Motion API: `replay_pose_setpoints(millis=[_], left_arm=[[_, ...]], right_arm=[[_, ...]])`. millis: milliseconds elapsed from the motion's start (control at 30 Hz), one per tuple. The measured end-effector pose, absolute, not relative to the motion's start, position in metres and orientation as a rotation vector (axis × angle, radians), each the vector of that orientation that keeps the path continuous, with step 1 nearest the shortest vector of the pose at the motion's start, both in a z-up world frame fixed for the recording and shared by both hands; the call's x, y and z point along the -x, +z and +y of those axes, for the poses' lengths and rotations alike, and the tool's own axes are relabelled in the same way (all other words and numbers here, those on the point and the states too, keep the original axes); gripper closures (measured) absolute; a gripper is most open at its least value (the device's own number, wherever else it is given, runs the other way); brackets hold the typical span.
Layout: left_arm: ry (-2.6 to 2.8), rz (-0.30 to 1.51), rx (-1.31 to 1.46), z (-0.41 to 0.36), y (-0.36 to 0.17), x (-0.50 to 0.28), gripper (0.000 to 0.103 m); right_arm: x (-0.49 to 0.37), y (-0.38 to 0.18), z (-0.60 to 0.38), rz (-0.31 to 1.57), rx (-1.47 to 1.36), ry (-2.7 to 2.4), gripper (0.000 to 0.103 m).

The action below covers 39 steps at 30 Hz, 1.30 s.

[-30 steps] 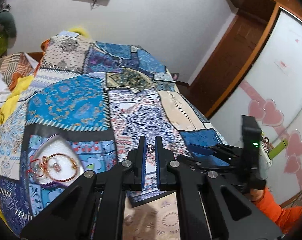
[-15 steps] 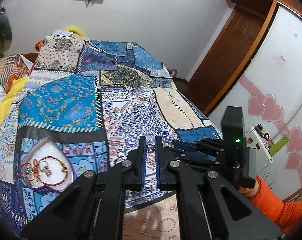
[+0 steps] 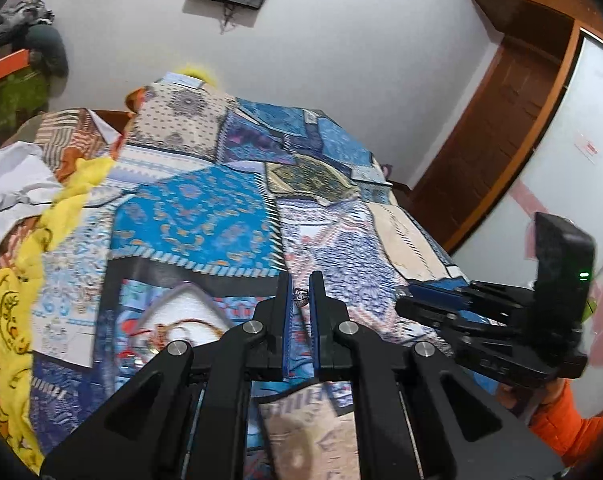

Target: Organize jewelry

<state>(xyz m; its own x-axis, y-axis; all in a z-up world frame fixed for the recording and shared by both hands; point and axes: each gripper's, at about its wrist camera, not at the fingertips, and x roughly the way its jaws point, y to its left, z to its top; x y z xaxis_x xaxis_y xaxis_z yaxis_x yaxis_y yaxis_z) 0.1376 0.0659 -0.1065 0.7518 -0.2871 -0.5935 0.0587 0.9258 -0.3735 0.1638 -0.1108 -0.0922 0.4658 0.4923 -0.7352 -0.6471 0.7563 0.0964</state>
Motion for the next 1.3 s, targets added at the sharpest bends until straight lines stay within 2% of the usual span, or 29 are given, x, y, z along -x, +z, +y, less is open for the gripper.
replay_pose_setpoints(millis=[267,700,1300], left_arm=[[-0.146,0.724,0.358,0.096,-0.123,-0.138,0.097],[-0.147,0.787,0.404,0.123,-0.159,-0.141,0.097],[-0.109,0.83,0.438,0.147,-0.181,-0.135,0.097]], right_arm=[[-0.155,-0.094,-0.061,0.839,0.217,0.796,0.083],[-0.153,-0.137,0.013,0.945,0.343,0.871,0.083],[-0.156,-0.154,0.034,1.02,0.414,0.864,0.083]])
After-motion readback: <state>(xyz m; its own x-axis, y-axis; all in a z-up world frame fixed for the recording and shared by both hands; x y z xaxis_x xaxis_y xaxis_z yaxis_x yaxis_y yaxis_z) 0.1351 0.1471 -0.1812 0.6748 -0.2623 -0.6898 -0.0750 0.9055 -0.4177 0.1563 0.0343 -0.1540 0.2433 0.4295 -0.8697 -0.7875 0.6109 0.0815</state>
